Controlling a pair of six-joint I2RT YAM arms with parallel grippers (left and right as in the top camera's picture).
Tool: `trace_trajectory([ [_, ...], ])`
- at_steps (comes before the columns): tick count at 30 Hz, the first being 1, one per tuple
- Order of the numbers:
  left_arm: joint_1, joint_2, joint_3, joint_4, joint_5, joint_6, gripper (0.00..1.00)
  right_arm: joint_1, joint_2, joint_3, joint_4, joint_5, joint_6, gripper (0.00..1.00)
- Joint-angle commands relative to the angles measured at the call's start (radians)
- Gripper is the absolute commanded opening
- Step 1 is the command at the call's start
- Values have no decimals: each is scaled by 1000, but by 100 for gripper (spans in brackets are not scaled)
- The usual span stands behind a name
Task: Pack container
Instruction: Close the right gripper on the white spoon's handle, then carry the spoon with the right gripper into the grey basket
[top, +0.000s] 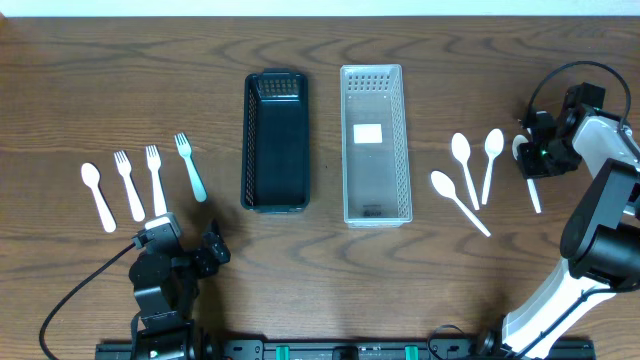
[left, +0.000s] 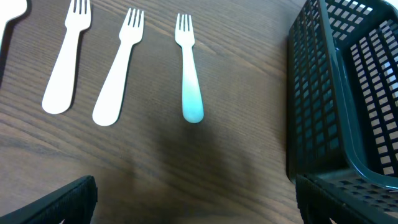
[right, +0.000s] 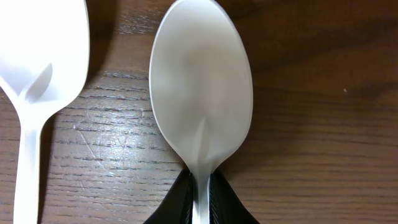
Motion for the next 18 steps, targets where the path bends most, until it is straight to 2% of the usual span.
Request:
trace_trajectory([
  [1,6,3,2,-12,0,-10,98,6,23,10,0,8,11,6],
  [11,6,3,2,-12,0,-10,98,6,13,19,-5,-41,53,1],
  [18,6,3,2,-12,0,-10,98,30,-97,60,-11,-44,82,1],
])
